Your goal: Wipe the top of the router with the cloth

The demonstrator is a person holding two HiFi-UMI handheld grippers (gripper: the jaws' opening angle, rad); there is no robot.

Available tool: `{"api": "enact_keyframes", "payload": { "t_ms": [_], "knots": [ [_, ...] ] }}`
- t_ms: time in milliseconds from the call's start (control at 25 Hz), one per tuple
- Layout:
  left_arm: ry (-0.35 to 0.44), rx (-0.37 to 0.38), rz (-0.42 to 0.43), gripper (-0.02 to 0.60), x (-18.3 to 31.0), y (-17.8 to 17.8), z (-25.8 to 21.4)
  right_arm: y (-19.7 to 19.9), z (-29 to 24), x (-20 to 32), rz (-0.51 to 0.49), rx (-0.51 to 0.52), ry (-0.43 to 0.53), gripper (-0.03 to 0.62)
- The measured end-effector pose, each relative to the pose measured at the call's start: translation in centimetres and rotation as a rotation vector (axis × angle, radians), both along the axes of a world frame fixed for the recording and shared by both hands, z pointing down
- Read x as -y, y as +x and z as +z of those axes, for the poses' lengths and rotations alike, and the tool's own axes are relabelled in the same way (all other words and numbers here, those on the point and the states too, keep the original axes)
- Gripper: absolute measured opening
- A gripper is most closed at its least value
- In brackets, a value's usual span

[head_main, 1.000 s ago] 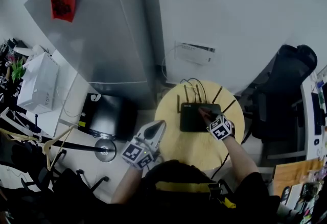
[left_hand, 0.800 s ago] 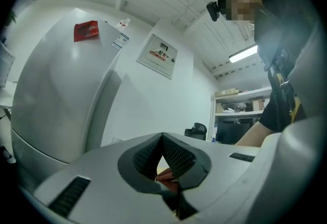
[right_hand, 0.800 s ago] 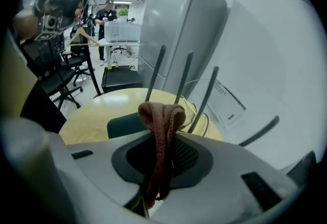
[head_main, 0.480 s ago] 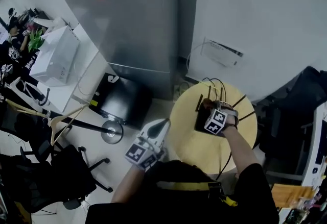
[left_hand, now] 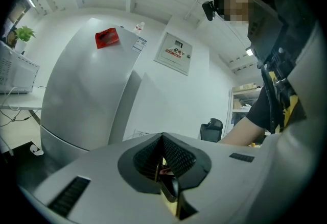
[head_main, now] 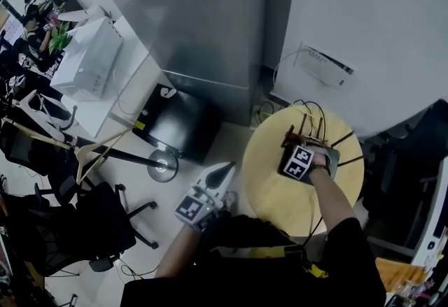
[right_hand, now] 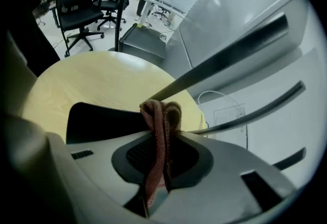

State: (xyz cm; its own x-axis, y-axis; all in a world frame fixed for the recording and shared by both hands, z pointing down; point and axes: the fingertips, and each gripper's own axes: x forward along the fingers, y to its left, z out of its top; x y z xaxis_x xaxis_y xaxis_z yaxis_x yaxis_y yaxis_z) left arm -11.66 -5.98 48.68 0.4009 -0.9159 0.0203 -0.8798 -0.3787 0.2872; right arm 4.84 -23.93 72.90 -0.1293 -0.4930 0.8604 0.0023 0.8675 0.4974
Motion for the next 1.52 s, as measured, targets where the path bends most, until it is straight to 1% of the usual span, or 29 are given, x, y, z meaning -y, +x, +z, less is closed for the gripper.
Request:
{"api": "enact_keyframes", "payload": {
  "t_ms": [200,440,640,760,960,1080,1240,1360,1520],
  "knots": [
    [-0.009,0.007,0.046,-0.006,0.7,1.0,0.4,0.3,0.9,-2.1,0.045,0.006,-0.133,0.064],
    [0.007,-0.003,0.1,-0.006,1.7,2.7,0.5,1.4,1.1,-4.9,0.083,-0.004,-0.294,0.064],
    [0.005,0.002,0.107,-0.006,2.2,3.2,0.6,1.5,1.6,-7.5,0.115,-0.003,-0.396,0.064],
    [0.015,0.004,0.12,-0.006,2.4,3.5,0.4,1.5,1.6,-8.6,0.113,0.008,-0.415,0.064],
    [0.022,0.007,0.115,-0.006,2.7,3.4,0.3,1.3,1.8,-10.0,0.109,0.036,-0.453,0.064],
    [0.033,0.004,0.124,-0.006,2.8,3.7,0.2,1.4,2.4,-11.2,0.097,0.036,-0.485,0.064],
    [0.028,-0.004,0.114,-0.006,3.1,3.6,0.3,1.7,1.8,-12.1,0.09,0.043,-0.493,0.064],
    [0.017,-0.013,0.129,-0.006,3.4,4.1,0.4,2.0,1.8,-13.0,0.091,0.064,-0.5,0.064],
    [0.025,-0.008,0.149,-0.006,3.9,4.8,0.4,2.1,1.7,-13.9,0.044,0.111,-0.509,0.064]
  ]
}}
